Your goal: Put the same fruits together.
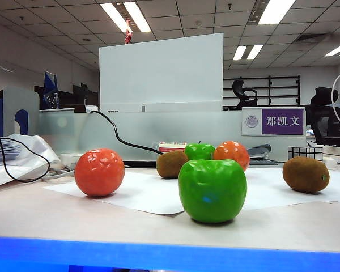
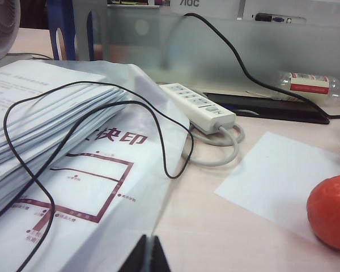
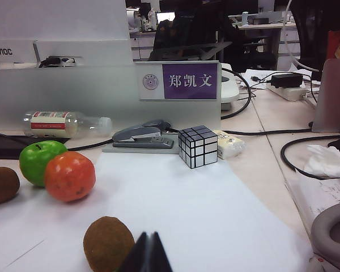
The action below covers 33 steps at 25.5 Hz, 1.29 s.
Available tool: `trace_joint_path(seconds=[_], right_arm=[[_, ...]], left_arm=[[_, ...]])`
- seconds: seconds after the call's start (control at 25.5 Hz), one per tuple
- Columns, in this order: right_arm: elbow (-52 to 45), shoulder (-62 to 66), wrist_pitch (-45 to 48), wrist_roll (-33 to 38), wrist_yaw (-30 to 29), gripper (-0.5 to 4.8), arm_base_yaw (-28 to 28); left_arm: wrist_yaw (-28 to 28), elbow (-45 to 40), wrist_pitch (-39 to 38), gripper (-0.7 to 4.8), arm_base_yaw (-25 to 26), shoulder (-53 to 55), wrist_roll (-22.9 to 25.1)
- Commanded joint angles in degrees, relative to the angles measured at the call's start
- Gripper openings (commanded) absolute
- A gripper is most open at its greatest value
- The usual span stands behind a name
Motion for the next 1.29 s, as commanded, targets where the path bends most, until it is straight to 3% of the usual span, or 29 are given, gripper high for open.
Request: trace_joint_path(seconds=[0.04, 0.51, 0.7, 0.9, 1.06, 1.17, 1.21, 1.29], right_arm=[[0.2, -0.1, 0.7, 0.0, 0.2, -0.07, 0.0], [0.2, -0.1, 0.8, 0.0, 0.0, -0.07, 0.0], [0.2, -0.1, 1.0, 2.3, -2.5, -0.07, 0.0], [0.2, -0.1, 4.3, 9.3, -12.6, -0.07, 0.1], [0.2, -0.1, 9.9, 9.9, -21.7, -0.05, 0.1], [0.2, -0.1, 15.2, 9.9, -23.9, -0.05, 0.1], [0.3, -0.1, 17.4, 11.8, -24.4, -0.06, 0.1], [0.4, 0.0, 21.0, 20.9, -19.7, -0.05, 0.1]], left_arm=[[0.2, 0.0, 0.3, -0.05, -0.1, -0.1, 0.0], [0.5, 0.0, 0.4, -0.05, -0.1, -0.1, -0.4], [0.7, 0.1, 1.0, -0.05, -0.1, -0.1, -8.3], [9.5, 0.1, 3.1, -0.02, -0.1, -0.1, -12.8], [13.9, 0.1, 7.3, -0.02, -0.1, -0.1, -17.8], [17.0, 0.1, 13.0, -0.01, -0.1, -0.1, -19.5], [18.2, 0.1, 14.8, 0.00, -0.1, -0.1, -19.5], [20.9, 0.1, 16.9, 0.00, -0.1, -0.1, -20.0]])
